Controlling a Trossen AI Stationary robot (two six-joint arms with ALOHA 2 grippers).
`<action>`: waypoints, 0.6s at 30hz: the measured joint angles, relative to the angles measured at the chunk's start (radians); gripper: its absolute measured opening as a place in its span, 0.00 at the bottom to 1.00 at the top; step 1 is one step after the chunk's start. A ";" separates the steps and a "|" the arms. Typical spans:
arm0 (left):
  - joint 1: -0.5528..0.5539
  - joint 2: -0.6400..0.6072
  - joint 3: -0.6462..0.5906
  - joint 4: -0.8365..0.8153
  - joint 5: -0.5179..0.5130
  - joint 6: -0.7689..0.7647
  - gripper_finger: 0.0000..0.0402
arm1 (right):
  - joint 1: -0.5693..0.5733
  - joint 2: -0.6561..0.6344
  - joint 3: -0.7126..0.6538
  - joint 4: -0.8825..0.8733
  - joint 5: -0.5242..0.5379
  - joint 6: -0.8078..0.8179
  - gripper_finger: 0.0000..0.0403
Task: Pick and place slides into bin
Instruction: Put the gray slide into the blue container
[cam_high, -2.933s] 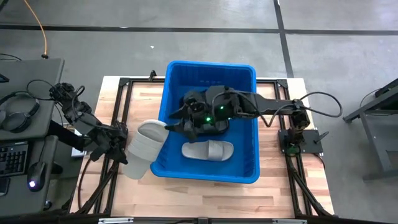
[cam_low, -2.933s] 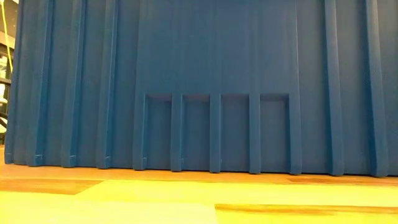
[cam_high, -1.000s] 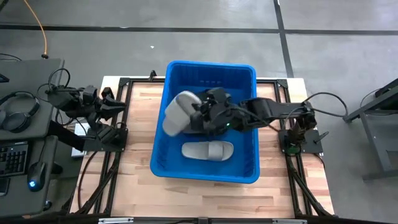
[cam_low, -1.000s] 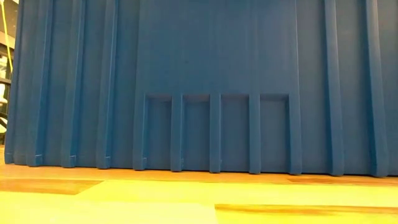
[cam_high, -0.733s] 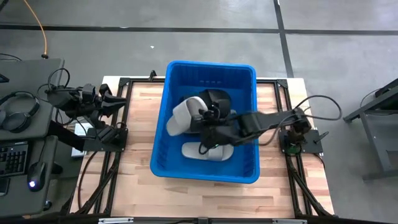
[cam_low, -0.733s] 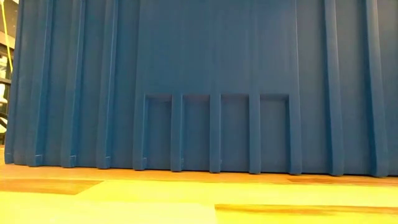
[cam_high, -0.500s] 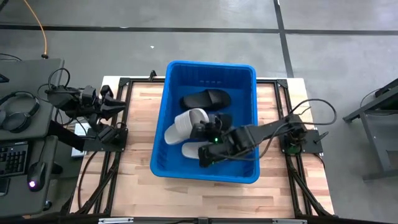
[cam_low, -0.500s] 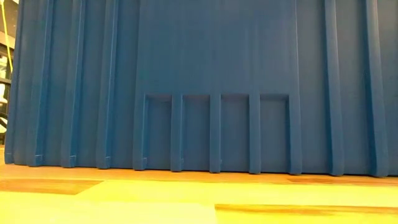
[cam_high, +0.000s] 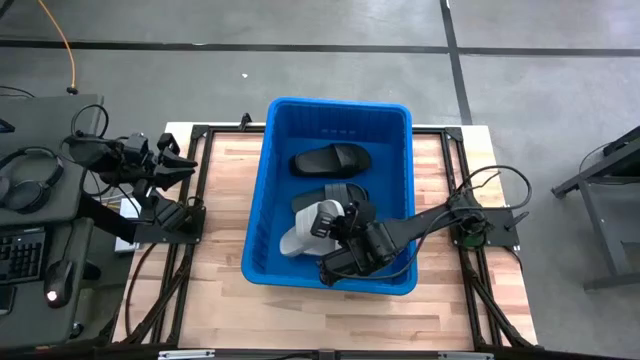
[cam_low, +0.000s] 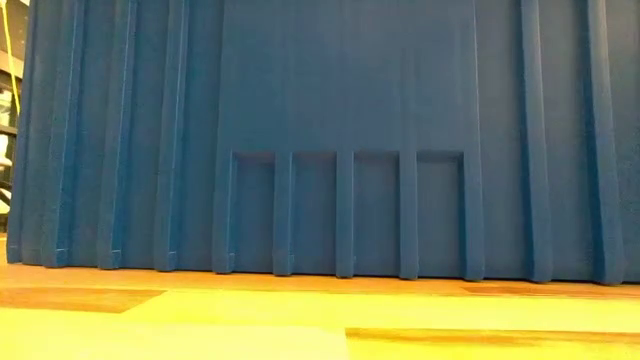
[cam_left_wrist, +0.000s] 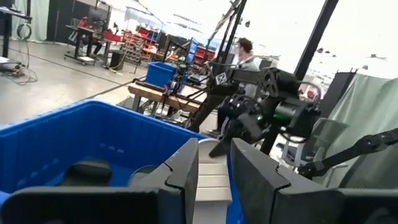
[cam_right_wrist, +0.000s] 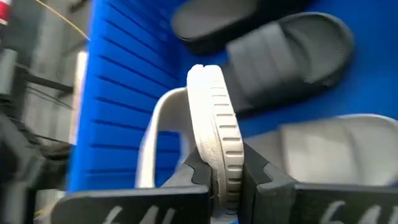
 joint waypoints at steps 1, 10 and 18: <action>0.000 0.000 0.004 0.001 0.005 0.001 0.21 | 0.000 0.004 0.001 -0.011 -0.024 0.004 0.01; 0.000 0.000 0.013 -0.001 0.018 0.043 0.21 | -0.029 0.018 0.002 -0.007 -0.067 -0.046 0.01; 0.000 0.000 0.013 -0.001 0.032 0.043 0.21 | -0.067 0.109 0.002 -0.005 -0.202 -0.056 0.01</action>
